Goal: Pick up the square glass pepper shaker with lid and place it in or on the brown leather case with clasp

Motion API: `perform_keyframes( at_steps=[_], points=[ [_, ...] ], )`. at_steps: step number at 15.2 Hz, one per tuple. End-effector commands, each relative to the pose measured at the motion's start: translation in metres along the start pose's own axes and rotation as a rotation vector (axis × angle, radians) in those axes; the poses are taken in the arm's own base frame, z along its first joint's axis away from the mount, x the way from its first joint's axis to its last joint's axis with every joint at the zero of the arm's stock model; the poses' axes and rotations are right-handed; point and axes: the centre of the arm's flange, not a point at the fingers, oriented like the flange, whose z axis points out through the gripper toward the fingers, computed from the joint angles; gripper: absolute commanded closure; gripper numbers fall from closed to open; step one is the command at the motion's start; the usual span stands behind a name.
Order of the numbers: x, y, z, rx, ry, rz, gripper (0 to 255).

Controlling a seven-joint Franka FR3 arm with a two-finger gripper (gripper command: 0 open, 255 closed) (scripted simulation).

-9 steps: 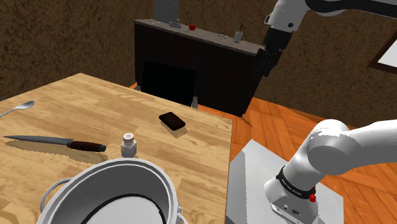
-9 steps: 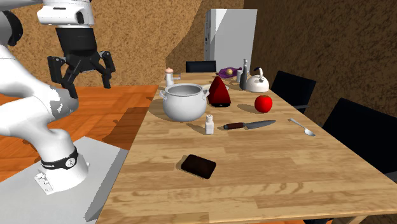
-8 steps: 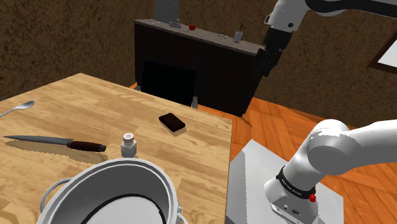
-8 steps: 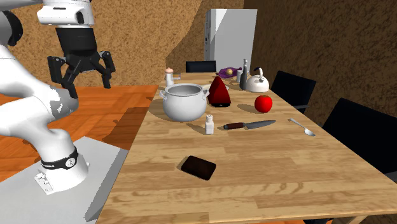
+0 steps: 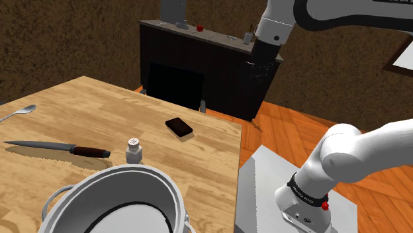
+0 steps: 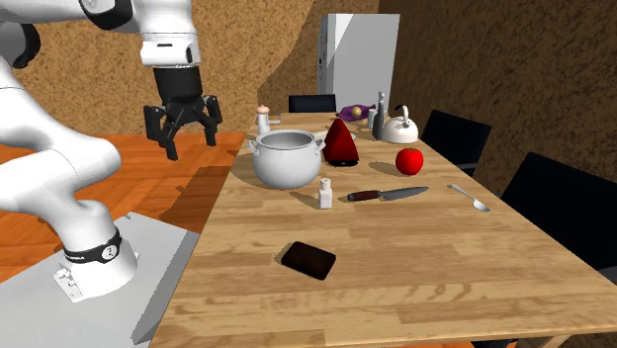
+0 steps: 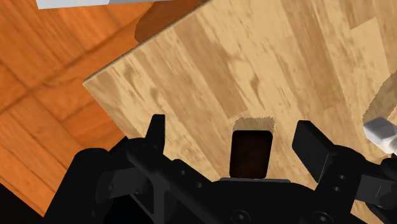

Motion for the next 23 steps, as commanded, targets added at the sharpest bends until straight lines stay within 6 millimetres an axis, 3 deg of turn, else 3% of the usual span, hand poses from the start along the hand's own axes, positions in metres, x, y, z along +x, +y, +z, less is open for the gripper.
perform_keyframes(
  at_steps=[1,23],
  points=[
    [0.004,-0.022,0.011,0.001,0.009,0.007,0],
    [0.075,-0.275,0.128,0.003,0.093,0.069,0]
  ],
)
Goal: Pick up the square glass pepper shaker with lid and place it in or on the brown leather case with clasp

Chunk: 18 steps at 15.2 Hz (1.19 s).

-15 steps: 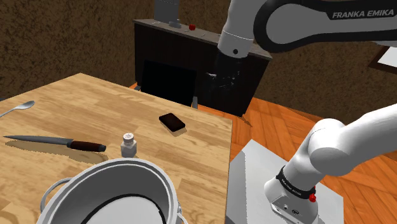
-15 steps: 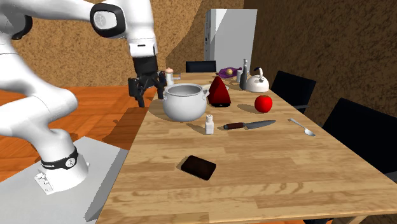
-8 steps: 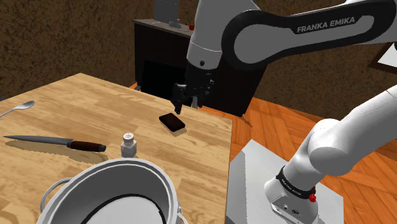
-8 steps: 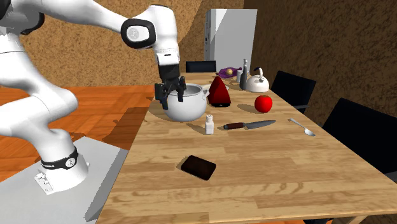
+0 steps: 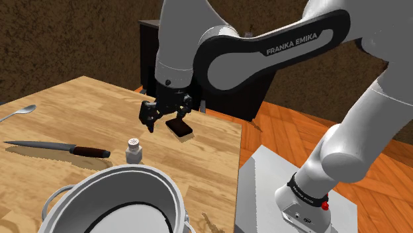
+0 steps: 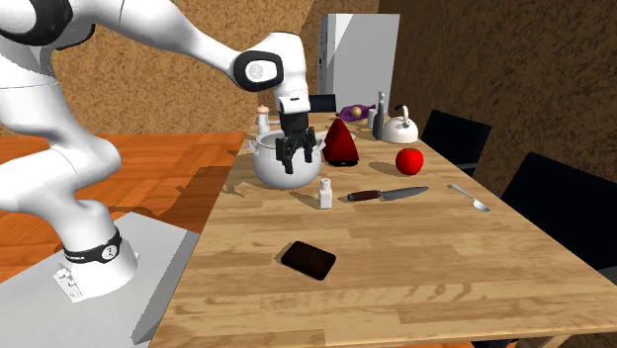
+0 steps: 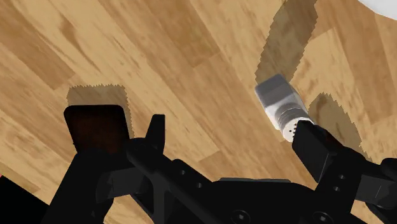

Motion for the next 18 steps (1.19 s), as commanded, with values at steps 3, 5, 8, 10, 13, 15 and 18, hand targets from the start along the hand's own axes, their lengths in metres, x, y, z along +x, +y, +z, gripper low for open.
perform_keyframes(
  at_steps=[3,5,8,10,13,15,18],
  points=[
    [0.011,-0.044,0.025,0.001,0.016,0.013,0],
    [0.016,-0.067,0.036,0.001,0.024,0.019,0],
    [0.02,-0.083,0.048,0.001,0.029,0.023,0],
    [0.021,-0.083,0.059,0.001,0.029,0.023,0],
    [0.021,-0.083,0.074,0.001,0.029,0.023,0],
    [0.021,-0.083,0.083,0.001,0.029,0.023,0],
    [0.021,-0.083,0.083,0.001,0.029,0.023,0]
  ],
)
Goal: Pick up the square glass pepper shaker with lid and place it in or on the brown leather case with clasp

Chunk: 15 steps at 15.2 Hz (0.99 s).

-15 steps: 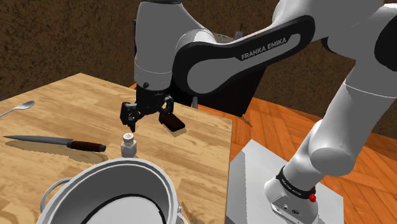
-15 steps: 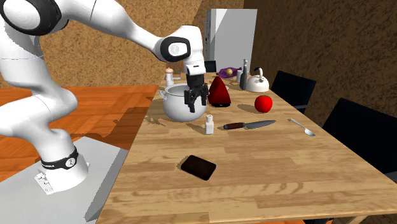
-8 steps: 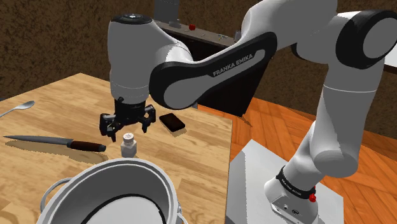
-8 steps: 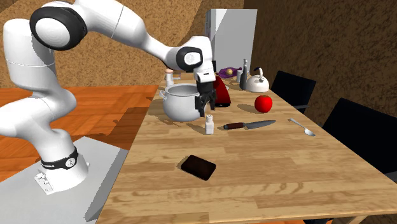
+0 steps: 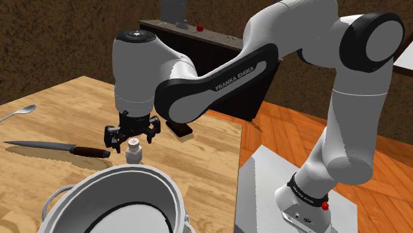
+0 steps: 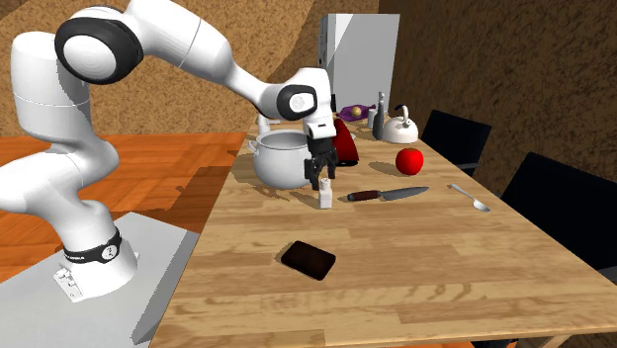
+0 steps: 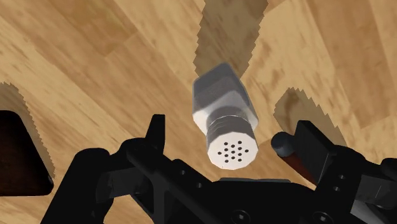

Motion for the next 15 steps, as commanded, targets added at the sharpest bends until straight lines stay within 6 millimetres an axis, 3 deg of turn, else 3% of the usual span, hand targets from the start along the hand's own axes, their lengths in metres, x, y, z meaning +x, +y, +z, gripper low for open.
perform_keyframes(
  at_steps=[1,4,5,15],
  points=[
    [0.0002,0.0,0.0004,0.0,0.0,0.0,0],
    [0.0002,0.0,0.0003,0.0,0.0,0.0,0],
    [0.0002,0.0,0.0003,0.0,0.0,0.0,255],
    [0.0009,0.0,-0.0049,0.0,0.0,0.0,255]
  ],
)
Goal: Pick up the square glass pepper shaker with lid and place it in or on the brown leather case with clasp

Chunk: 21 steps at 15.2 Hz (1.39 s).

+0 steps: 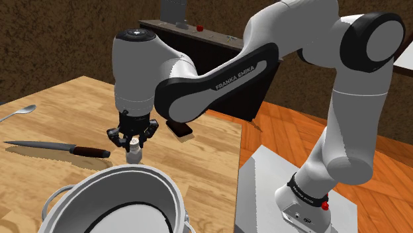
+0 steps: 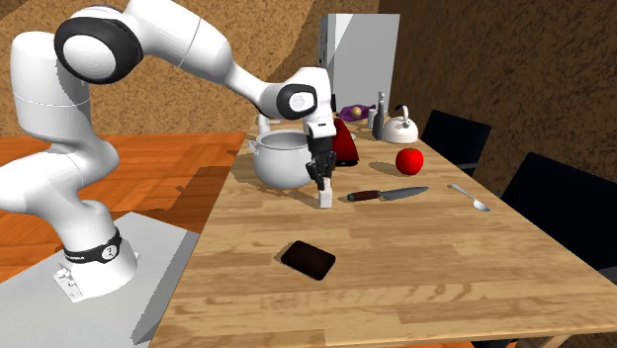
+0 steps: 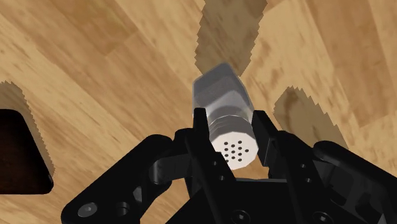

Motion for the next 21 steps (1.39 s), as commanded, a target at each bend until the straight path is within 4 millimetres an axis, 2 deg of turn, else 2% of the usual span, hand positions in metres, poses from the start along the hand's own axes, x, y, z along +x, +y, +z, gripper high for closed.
perform_keyframes(
  at_steps=[1,17,21],
  points=[
    [0.001,0.0,-0.008,0.0,0.0,0.0,255],
    [0.013,0.0,-0.088,0.0,0.0,0.0,255],
    [0.034,0.048,-0.093,0.0,0.0,0.0,255]
  ],
)
